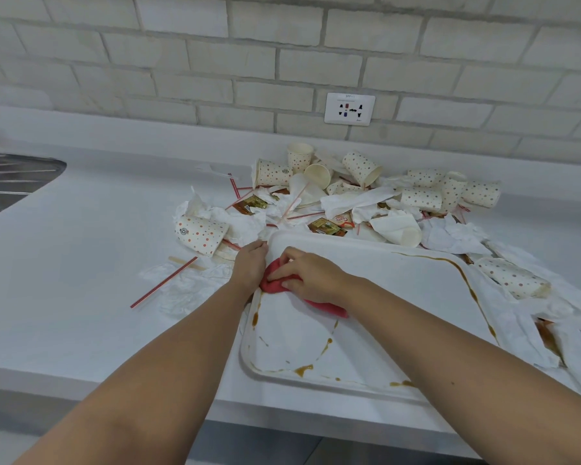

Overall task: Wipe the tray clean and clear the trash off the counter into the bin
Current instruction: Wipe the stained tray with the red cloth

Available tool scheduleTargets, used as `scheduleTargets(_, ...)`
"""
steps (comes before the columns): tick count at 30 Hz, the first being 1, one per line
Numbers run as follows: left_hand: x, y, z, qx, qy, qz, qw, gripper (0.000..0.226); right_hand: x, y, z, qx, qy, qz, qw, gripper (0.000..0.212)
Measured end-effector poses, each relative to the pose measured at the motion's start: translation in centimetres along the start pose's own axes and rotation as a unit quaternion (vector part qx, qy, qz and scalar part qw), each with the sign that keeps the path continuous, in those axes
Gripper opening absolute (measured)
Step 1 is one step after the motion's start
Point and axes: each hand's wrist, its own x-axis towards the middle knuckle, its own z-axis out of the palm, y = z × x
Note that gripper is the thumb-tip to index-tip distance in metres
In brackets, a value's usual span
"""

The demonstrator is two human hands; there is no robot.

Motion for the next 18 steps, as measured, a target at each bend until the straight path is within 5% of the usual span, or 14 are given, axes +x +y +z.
scheduleTargets(4,-0.6,0.3,-0.1,-0.02,-0.011,0.017,1.0,0.037,-2.1,0.8,-0.8,0.0,-0.066,-0.043,0.997,0.031)
scheduleTargets(11,-0.2,-0.1,0.0,-0.022,-0.019,0.003,1.0,0.041,-1.0,3.0,-2.1,-0.026,-0.001,0.086,0.996,0.033)
scheduleTargets(18,-0.2,-0.2,0.1,0.007,0.002,0.024,1.0,0.043,-0.9,-0.6,0.1,-0.016,-0.008,0.014,1.0,0.032)
